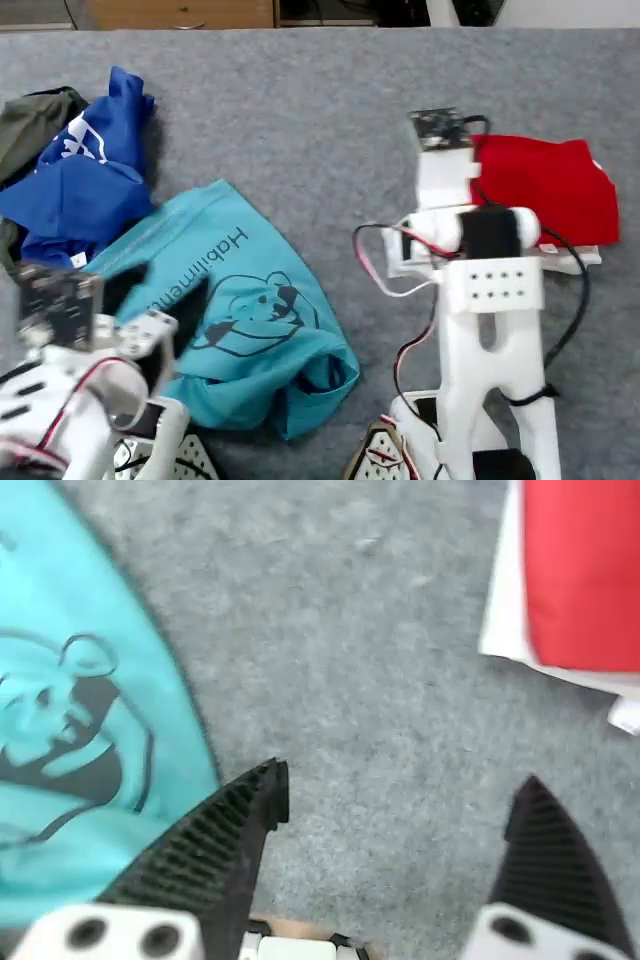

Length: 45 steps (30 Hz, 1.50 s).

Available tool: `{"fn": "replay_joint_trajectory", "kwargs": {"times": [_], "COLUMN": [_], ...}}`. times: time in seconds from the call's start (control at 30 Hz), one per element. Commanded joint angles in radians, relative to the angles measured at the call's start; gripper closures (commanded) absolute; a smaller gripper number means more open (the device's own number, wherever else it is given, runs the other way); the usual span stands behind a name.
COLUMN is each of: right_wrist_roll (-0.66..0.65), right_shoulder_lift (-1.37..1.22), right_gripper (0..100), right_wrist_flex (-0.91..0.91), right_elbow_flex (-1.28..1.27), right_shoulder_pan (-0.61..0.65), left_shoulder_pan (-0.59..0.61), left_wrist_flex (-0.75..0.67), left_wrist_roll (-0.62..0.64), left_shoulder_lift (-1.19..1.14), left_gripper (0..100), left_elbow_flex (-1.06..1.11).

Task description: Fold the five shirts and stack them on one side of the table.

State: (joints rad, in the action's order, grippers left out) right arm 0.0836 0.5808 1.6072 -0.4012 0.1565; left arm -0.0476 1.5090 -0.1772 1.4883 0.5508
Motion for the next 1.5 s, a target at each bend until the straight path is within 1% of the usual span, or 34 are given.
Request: {"fn": "replay_joint_trajectory", "kwargs": {"times": [0.0,0.07,0.1,0.2,0.27,0.33,0.4,0.43,0.5,0.57,0.63,0.67,0.7,0.77,0.87,0.93,1.03,1.17,1.23,1.37,1.47], "right_wrist_roll": [0.009,0.055,0.072,0.112,0.12,0.12,0.12,0.12,0.112,0.11,0.107,0.101,0.089,0.083,0.081,0.081,0.08,0.028,0.003,-0.061,-0.095], "right_shoulder_lift": [-0.019,-0.081,-0.12,-0.268,-0.372,-0.492,-0.61,-0.665,-0.756,-0.825,-0.872,-0.891,-0.905,-0.917,-0.895,-0.855,-0.769,-0.664,-0.628,-0.639,-0.688], "right_gripper": [63.8,63.8,63.8,63.8,63.8,63.9,66.6,69.4,78.4,89.6,98.6,99.7,98.4,98.4,99.5,99.5,99.5,99.5,99.5,99.5,99.5], "right_wrist_flex": [0.009,0.005,0.002,-0.035,-0.077,-0.143,-0.195,-0.21,-0.221,-0.219,-0.216,-0.215,-0.215,-0.215,-0.215,-0.215,-0.213,-0.215,-0.222,-0.227,-0.267], "right_elbow_flex": [0.047,0.047,0.048,0.048,0.047,0.038,0.048,0.061,0.087,0.117,0.137,0.14,0.14,0.14,0.159,0.191,0.259,0.375,0.452,0.671,0.822], "right_shoulder_pan": [0.111,0.189,0.226,0.329,0.371,0.4,0.427,0.446,0.481,0.506,0.515,0.515,0.513,0.51,0.49,0.447,0.378,0.331,0.326,0.329,0.331], "left_shoulder_pan": [0.219,0.292,0.308,0.318,0.319,0.316,0.31,0.308,0.304,0.304,0.308,0.31,0.31,0.31,0.328,0.359,0.437,0.508,0.549,0.66,0.712], "left_wrist_flex": [-0.121,-0.222,-0.284,-0.512,-0.667,-0.778,-0.855,-0.885,-0.925,-0.931,-0.942,-0.948,-0.956,-0.962,-0.961,-0.959,-0.944,-0.767,-0.712,-0.632,-0.485], "left_wrist_roll": [-0.006,0.037,0.052,0.06,0.06,0.06,0.064,0.066,0.066,0.06,0.058,0.057,0.054,0.0,-0.117,-0.138,-0.167,-0.362,-0.439,-0.588,-0.73], "left_shoulder_lift": [-0.002,-0.031,-0.064,-0.214,-0.334,-0.45,-0.568,-0.627,-0.757,-0.878,-0.987,-1.03,-1.072,-1.124,-1.141,-1.127,-1.098,-1.047,-1.007,-0.86,-0.717], "left_gripper": [75,75,76,76,76,77,77,77,77,79,85,88,91,98,99,98,98,98,98,98,98], "left_elbow_flex": [-0.006,0.11,0.189,0.425,0.505,0.516,0.486,0.465,0.433,0.413,0.396,0.39,0.385,0.368,0.367,0.367,0.371,0.41,0.459,0.54,0.58]}}
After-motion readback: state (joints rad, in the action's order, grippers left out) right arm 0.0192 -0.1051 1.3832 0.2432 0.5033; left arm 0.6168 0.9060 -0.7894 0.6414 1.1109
